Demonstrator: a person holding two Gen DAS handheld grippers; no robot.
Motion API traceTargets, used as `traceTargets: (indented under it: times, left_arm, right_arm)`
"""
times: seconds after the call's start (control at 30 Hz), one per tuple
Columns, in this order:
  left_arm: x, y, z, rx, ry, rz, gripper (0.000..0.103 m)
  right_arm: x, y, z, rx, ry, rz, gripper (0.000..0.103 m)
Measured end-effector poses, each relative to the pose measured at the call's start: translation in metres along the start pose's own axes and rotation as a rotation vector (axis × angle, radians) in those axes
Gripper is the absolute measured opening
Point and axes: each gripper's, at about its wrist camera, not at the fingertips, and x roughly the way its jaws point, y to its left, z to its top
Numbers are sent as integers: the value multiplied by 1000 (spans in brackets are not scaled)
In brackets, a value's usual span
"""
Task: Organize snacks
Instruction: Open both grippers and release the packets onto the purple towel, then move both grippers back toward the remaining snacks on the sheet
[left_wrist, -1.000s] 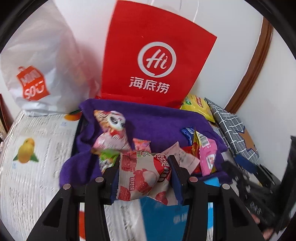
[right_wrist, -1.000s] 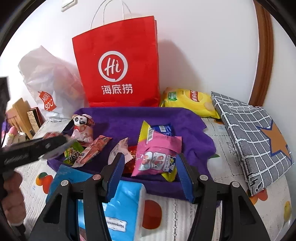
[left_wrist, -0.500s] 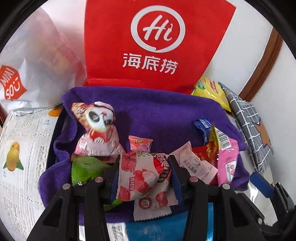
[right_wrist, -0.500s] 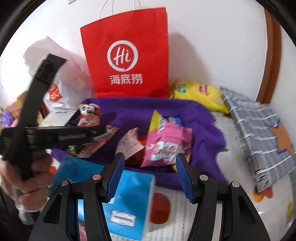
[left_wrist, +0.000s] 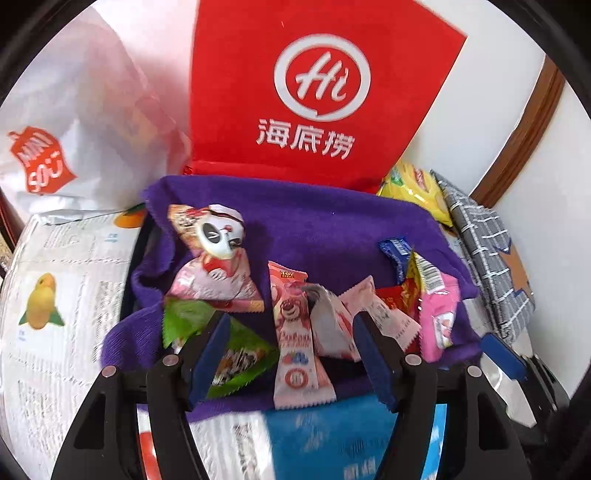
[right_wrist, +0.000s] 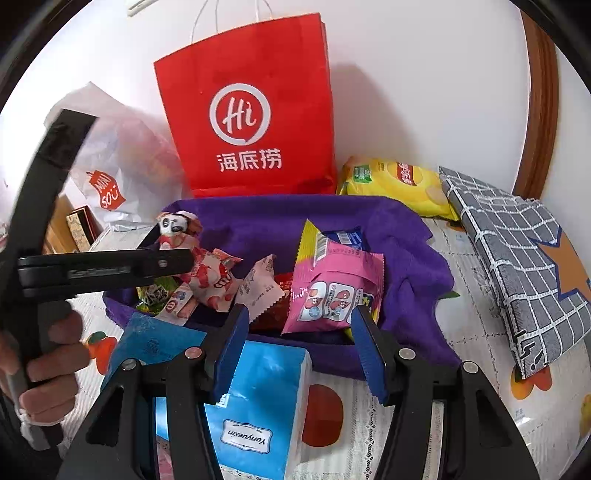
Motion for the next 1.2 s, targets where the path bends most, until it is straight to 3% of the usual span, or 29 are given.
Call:
traceTargets:
  times: [0.2,0.5,0.83,1.2]
  left_arm:
    - [-36,14,-17,-23,-41,9,67]
    - [-77,24,-56,-18,-80,91,67]
    - [-94,36,-94,-22,-72,107,67]
    - [-97,82,-141,-89,-39,146,67]
  right_arm:
    - [-12,11,0,-38,-32,-10,57]
    - [-55,43,-13,-122,-96,98,57]
    - [-86,66,-54,-204,-31,115,62]
    - [-55,78,-102,-202,157,201,63]
